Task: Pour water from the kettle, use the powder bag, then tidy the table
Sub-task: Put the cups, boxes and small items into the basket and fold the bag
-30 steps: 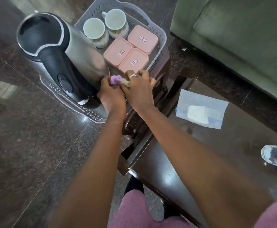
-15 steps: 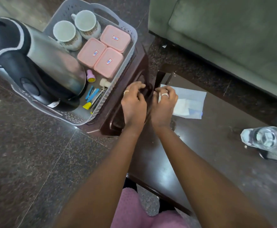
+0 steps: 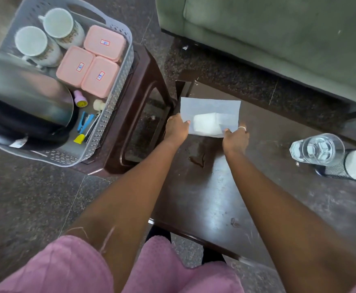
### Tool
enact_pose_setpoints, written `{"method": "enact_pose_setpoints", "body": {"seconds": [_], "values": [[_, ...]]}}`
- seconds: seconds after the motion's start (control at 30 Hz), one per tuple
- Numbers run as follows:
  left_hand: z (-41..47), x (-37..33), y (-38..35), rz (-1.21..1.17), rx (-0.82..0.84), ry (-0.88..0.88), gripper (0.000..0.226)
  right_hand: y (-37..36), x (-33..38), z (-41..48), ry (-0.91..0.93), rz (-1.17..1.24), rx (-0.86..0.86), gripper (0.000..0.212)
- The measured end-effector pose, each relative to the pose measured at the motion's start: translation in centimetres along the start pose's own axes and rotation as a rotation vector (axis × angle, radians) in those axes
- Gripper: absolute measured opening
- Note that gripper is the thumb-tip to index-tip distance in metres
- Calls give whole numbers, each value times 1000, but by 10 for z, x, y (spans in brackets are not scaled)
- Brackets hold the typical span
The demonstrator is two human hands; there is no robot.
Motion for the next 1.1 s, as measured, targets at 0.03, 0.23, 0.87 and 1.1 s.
{"method": "enact_pose_setpoints", "body": {"seconds": [0.03,0.23,0.87,1.1], "values": [[0,-1,-1,-7,-10,6,37,-1,-4,3,-32,14,-3,49],[0,10,-2,-184,-51,137,38,-12,-13,11,-196,252,51,44],[-53,-1,136,-811,-609,-72,16,-36,135,-66,-57,1202,740,20],[-77,34,209,-1126,-935,-39,39,-52,250,-128,231,1083,859,46]]}}
Point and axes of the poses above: each hand's wrist, its own z-axis towards the middle knuckle, its own y-axis out of the back of the hand, x = y × z, the point moved 8 cm from there along z, towards the middle knuckle, and after that the axes turned 2 degrees about -x, right-handed, at the moved point
